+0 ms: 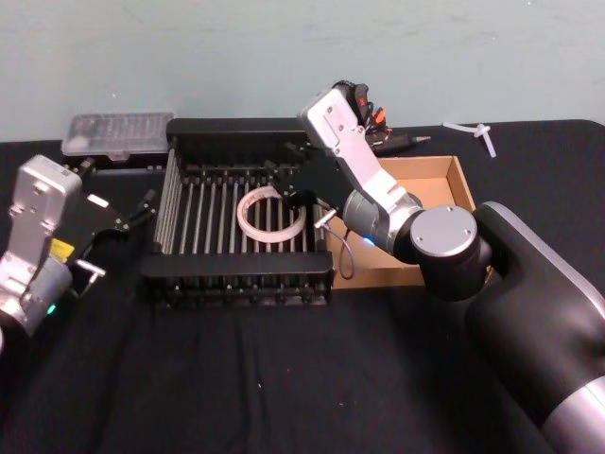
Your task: Pick up the white tape and place it into the black box , Pick up the silver tape and place it into the brown box.
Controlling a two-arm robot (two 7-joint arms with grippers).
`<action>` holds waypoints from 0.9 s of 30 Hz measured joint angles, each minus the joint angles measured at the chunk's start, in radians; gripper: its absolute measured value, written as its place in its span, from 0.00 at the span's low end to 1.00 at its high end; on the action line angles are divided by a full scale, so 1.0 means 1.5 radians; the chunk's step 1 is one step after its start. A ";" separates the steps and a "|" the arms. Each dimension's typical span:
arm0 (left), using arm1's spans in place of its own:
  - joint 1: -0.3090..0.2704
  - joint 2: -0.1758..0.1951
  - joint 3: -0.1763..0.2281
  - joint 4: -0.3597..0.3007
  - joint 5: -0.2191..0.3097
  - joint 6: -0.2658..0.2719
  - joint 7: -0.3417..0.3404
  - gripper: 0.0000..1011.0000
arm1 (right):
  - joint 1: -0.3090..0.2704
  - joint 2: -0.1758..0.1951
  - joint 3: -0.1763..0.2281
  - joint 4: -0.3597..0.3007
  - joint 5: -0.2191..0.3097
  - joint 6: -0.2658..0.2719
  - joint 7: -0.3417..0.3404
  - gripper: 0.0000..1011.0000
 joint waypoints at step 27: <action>0.000 0.000 0.000 0.000 0.000 0.000 0.000 0.99 | -0.006 0.003 0.002 -0.011 0.001 -0.001 0.008 0.99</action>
